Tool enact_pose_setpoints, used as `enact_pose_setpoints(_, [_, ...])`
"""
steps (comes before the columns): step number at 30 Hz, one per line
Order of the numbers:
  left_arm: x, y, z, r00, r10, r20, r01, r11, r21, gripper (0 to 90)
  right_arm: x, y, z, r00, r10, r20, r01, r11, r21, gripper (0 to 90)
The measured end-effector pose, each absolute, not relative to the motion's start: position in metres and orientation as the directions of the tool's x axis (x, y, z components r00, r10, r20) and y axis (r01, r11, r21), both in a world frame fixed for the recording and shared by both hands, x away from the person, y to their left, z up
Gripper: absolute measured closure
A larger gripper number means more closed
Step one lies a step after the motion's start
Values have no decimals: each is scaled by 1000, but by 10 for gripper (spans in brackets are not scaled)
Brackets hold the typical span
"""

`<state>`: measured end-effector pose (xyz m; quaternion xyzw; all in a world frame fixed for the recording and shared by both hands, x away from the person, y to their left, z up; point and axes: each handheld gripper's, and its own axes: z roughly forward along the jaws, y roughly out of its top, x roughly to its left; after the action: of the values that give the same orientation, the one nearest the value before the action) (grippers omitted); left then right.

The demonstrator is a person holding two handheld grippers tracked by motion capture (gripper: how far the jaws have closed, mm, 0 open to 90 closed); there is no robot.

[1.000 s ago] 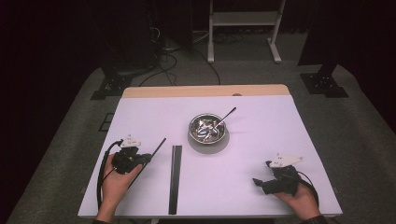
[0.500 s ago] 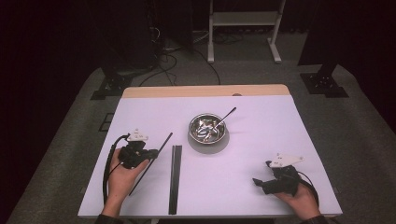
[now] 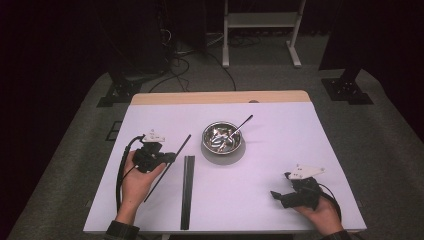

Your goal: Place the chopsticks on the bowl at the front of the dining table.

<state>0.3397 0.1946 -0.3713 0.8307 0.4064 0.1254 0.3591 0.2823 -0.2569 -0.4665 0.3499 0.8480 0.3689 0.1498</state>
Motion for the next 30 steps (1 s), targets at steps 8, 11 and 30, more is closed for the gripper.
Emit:
enact_pose_setpoints(8, [352,180,-369,649,755,-89,584,-419,695,869,282,-257,-466,-710,704,4,483,483,730,126])
enact_pose_setpoints(11, [356,175,-369,652,752,-92,583,-421,695,869,282,-257,-466,-710,705,4,483,482,730,126])
enact_pose_setpoints(30, [382,141,-365,673,733,-100,573,-431,697,869,282,-257,-466,-710,704,3,482,483,731,126])
